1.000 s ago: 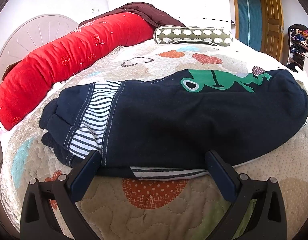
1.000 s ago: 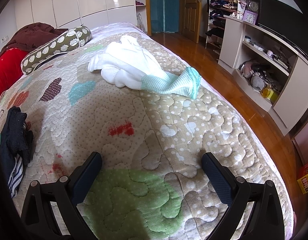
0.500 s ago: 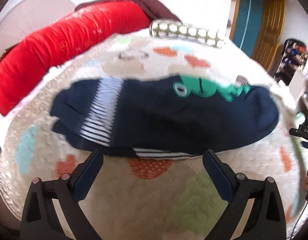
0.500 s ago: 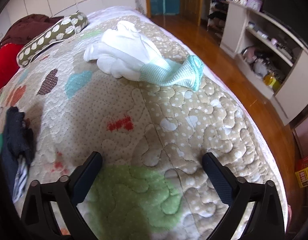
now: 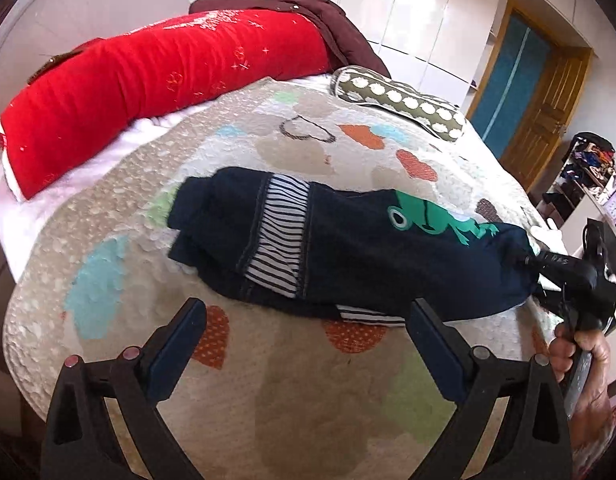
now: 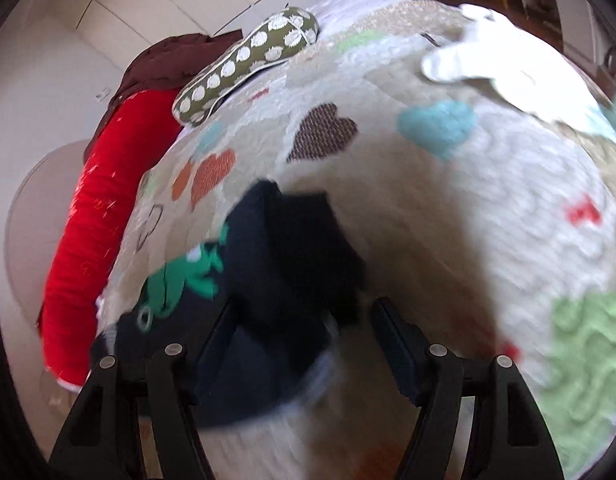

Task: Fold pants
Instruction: 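Grasp the folded navy pants edge with the right gripper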

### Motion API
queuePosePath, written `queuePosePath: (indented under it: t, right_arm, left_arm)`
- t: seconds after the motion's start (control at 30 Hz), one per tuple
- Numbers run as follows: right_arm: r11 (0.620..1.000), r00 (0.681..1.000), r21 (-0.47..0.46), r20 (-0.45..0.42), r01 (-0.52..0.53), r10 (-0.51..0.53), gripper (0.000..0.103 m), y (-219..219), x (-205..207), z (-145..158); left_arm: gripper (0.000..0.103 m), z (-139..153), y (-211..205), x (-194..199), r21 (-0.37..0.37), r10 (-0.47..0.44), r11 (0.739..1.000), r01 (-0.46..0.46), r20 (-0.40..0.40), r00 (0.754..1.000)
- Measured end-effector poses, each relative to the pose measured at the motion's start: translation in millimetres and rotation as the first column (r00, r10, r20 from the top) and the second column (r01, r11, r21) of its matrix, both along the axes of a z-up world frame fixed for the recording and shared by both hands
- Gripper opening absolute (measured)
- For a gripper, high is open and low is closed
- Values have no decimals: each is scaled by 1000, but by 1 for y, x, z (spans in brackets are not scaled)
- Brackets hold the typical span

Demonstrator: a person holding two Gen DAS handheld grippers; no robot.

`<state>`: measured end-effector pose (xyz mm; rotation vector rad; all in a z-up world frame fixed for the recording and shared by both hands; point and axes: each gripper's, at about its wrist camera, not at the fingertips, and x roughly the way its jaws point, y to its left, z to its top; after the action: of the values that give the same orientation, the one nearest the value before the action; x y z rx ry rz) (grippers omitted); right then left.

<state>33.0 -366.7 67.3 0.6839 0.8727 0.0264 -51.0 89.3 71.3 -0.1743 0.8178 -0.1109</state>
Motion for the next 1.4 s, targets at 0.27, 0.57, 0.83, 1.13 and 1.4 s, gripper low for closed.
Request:
queuePosePath:
  t: [0.27,0.57,0.83,1.13,1.4]
  right_arm:
    - [997,997,81,76,7,-13,18,-18,-42,29]
    - [982,983,-34,-12,185,-185,33,-61,-101,19]
    - [942,949,-219,242,255,-201,72,-27,-145,86]
    - [950,987,-307,130,-51,95,58,21,-86,70]
    - [958,996,-272,-25,-90,86,41,-11,-65,13]
  left_arm:
    - [99,18,10,1,-8,14,1000,-13,24,1000]
    - [99,29,-21,-14,17,-69,998,69,54,996]
    - [99,42,-47,-25,82,-118,991,110,100,988]
    - [99,44,-49,-9,118,-119,987,111,59,991]
    - [99,46,-52,28,235,-181,959,161,65,981]
